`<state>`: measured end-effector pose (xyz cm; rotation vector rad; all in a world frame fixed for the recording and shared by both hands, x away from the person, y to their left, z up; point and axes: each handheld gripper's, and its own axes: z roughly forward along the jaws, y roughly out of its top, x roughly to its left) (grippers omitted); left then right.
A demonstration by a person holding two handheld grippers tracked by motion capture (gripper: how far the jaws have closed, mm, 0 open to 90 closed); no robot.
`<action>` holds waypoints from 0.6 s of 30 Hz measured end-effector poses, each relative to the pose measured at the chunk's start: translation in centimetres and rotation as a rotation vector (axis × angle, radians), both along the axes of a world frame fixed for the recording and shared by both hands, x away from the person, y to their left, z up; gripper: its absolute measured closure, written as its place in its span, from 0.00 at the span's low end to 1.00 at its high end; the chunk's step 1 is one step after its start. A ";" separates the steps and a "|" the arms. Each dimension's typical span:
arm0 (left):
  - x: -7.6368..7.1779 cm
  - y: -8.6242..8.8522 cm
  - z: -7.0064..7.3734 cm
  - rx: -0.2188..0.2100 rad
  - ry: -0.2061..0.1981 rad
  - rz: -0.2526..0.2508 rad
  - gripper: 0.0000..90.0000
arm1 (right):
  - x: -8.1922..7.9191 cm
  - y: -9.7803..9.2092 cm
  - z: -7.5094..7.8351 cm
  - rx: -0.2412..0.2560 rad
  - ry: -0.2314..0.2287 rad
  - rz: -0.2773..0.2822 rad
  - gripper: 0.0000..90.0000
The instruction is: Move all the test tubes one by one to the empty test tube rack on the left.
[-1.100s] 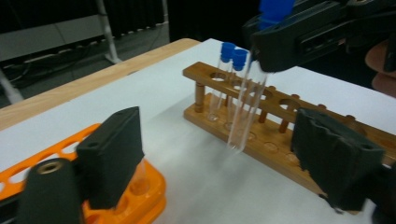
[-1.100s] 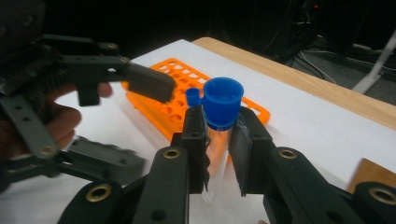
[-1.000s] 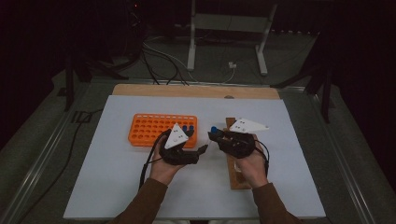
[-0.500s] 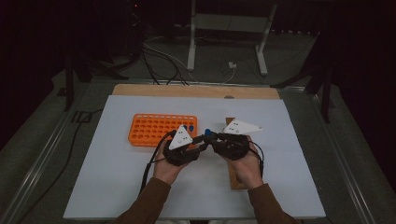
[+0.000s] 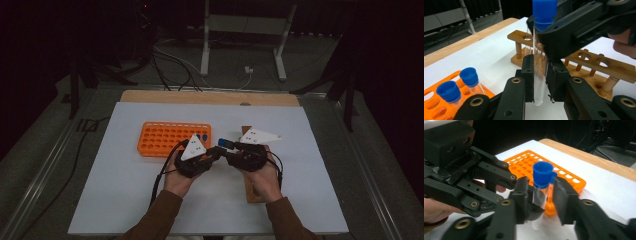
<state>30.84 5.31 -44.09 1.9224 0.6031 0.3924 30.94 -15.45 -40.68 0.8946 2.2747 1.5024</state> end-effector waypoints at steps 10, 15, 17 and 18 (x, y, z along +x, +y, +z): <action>0.3 1.0 0.0 -0.022 0.016 0.041 0.87 | -0.2 -1.3 0.1 0.007 -0.017 -0.051 0.25; 0.3 1.5 0.2 -0.026 0.016 0.050 0.87 | -0.2 -1.8 -0.3 -0.009 -0.007 -0.085 0.08; 0.4 1.7 0.3 -0.030 0.016 0.054 0.87 | -0.1 -2.0 -0.4 -0.021 -0.008 -0.106 0.03; 0.4 1.8 0.3 -0.033 0.016 0.056 0.87 | -0.2 -2.1 -0.4 -0.013 -0.010 -0.111 0.03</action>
